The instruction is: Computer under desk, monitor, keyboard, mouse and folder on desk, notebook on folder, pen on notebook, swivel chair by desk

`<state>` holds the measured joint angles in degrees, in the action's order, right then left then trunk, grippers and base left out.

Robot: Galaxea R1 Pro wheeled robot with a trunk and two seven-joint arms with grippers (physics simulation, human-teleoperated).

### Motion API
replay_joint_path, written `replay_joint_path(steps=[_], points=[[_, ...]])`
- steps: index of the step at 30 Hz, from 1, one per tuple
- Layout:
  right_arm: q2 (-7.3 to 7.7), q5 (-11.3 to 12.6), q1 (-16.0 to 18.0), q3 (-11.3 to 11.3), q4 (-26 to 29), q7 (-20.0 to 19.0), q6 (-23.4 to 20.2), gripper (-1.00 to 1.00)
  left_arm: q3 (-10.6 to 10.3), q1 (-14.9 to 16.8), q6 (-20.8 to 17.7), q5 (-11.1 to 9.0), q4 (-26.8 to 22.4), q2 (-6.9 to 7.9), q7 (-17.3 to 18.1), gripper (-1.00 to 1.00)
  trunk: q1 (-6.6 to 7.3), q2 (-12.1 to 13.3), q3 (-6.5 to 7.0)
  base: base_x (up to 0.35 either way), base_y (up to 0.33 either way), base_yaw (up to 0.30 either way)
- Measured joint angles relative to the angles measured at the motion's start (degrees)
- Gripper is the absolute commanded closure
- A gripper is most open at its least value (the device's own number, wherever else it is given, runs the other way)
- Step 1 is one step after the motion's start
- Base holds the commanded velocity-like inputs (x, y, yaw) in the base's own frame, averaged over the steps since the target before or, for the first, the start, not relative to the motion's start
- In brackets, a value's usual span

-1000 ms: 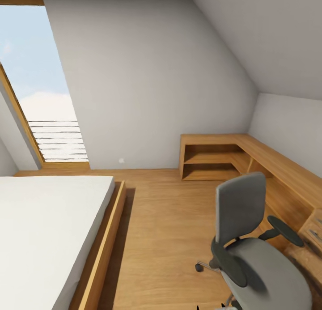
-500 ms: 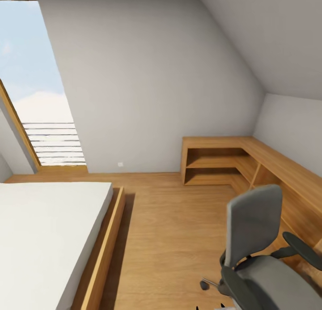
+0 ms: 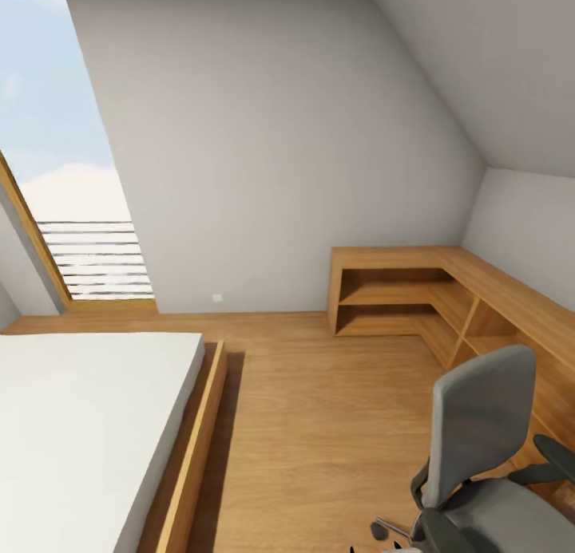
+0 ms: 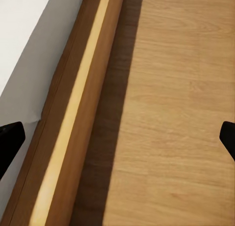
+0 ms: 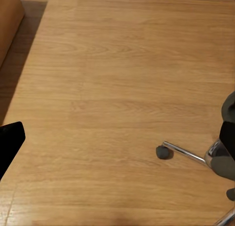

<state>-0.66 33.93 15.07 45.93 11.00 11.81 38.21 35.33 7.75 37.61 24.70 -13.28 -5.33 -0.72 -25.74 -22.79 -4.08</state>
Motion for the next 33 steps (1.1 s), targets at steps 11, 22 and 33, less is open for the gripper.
replay_joint_path(steps=[11, 22, 33], points=[[0.09, 0.2, 0.0, -0.1, 0.0, 0.0, 0.0, -1.00, 0.0, 0.0, 0.0, 0.0, 0.0, 0.01, 0.0, -1.00, 0.01, 0.0, 0.00, 0.076, 0.004, 0.000], [0.12, 0.2, 0.0, -0.1, 0.0, 0.0, 0.0, -1.00, 0.0, 0.0, 0.0, 0.0, 0.0, 0.01, 0.0, -1.00, 0.03, 0.0, 0.00, 0.302, 0.000, 0.000], [0.12, 0.2, 0.0, -0.1, 0.0, 0.0, 0.0, -1.00, 0.0, 0.0, 0.0, 0.0, 0.0, 0.01, 0.0, -1.00, 0.03, 0.0, 0.00, 0.333, 0.000, 0.000]])
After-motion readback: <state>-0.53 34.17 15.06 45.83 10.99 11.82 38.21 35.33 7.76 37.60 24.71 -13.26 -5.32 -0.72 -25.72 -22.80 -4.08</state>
